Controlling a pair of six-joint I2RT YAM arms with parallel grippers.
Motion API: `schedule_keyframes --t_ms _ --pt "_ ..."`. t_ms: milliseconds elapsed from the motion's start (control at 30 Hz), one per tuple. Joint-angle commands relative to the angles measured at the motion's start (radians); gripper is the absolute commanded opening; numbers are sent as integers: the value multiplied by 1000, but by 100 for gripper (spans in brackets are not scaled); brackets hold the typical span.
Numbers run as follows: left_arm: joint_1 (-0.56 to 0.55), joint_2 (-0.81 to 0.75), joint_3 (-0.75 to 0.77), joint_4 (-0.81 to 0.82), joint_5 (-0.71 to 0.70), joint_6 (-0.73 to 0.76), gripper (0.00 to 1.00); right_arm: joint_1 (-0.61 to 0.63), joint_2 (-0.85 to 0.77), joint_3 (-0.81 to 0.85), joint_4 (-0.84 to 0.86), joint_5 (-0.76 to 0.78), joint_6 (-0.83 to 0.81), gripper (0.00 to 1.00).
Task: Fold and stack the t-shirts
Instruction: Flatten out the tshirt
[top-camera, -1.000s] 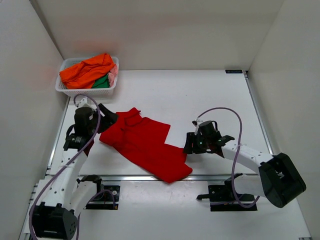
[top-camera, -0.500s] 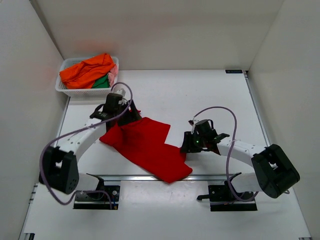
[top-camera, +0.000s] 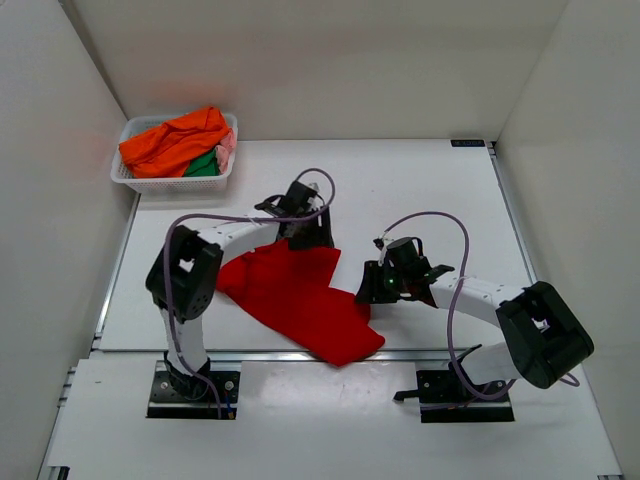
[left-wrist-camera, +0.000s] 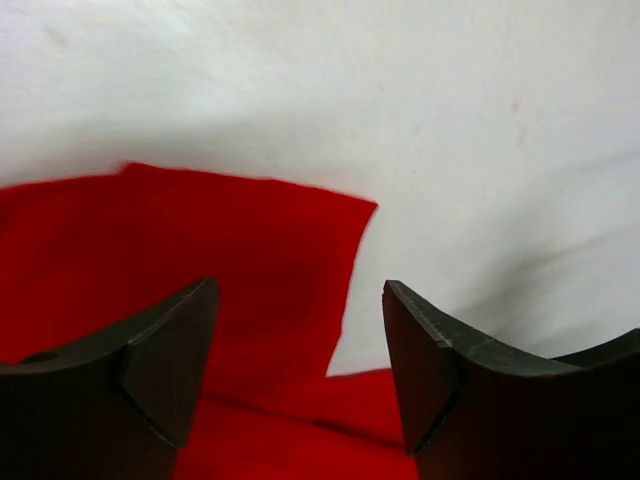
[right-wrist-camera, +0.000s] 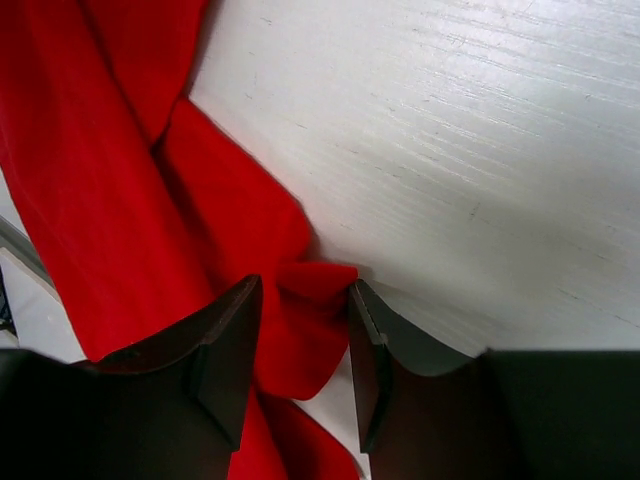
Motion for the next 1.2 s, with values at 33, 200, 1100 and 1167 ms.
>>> schedule_keyframes --t_ms 33,200,1100,1167 --pt "-65 47 56 -26 -23 -18 78 -11 38 -25 -63 72 -19 38" --pt "-95 153 131 -93 -60 7 81 -10 32 -34 -60 68 -25 38" --pt "-212 423 309 -411 -378 99 57 -25 -16 -68 -52 79 -35 38" --pt "-206 432 293 -408 -373 107 41 -28 -31 -69 -49 74 -40 38"
